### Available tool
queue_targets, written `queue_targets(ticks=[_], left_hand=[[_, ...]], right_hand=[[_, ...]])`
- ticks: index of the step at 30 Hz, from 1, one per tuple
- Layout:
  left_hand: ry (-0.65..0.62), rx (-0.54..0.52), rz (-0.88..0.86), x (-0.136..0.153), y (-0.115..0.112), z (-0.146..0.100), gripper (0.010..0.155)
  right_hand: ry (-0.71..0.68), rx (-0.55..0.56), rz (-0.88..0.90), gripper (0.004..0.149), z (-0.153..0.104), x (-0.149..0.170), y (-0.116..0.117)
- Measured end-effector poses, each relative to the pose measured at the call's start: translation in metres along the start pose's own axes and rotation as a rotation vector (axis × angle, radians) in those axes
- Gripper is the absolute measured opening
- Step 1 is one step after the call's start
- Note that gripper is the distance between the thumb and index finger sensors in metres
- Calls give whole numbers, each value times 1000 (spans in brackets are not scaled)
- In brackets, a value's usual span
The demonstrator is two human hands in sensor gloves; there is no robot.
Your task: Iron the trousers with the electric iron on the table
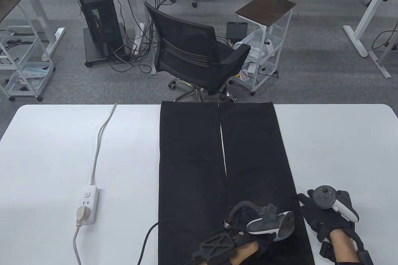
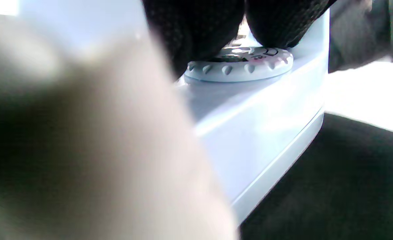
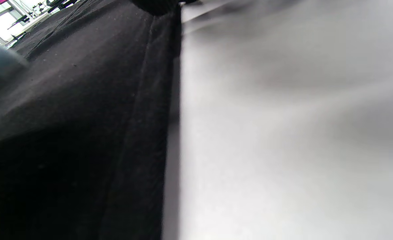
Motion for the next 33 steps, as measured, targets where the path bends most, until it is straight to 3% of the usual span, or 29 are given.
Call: queue_targets(ticks=[4, 8, 14, 18, 21, 25, 28, 33], left_hand=[[78, -209, -197, 63, 47, -38, 49], [208, -358, -290, 132, 65, -86, 49], [388, -459, -166, 208, 51, -154, 49], [480, -457, -187, 244, 22, -172, 48], [478, -365, -210, 254, 8, -165, 49], [477, -339, -225, 252, -2, -158, 48], [458, -328, -269, 245, -11, -160, 48], [423, -306, -299, 245, -14, -161, 48]], right_hand=[[2, 1, -3, 57, -1, 0, 1], [-9, 9, -24, 56, -4, -4, -2], [-63, 99, 50, 62, -12, -14, -6], [-182, 133, -4, 65, -22, -62, -4], [-290, 112, -70, 65, -26, -115, 4], [-387, 17, -130, 67, -12, -182, 29], [-371, -43, -215, 67, 12, -213, 51], [-298, -22, -297, 70, 41, -230, 69]])
Point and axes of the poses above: the tracker on the back of each hand, its own x axis roughly to the little-finger side, its own z axis roughly from the wrist to the fingertips, y = z × x, the point moved 2 cm from there along z, roughly from the wrist to the fingertips, and after that the axes turned 2 degrees about y, right-handed, at the moved point
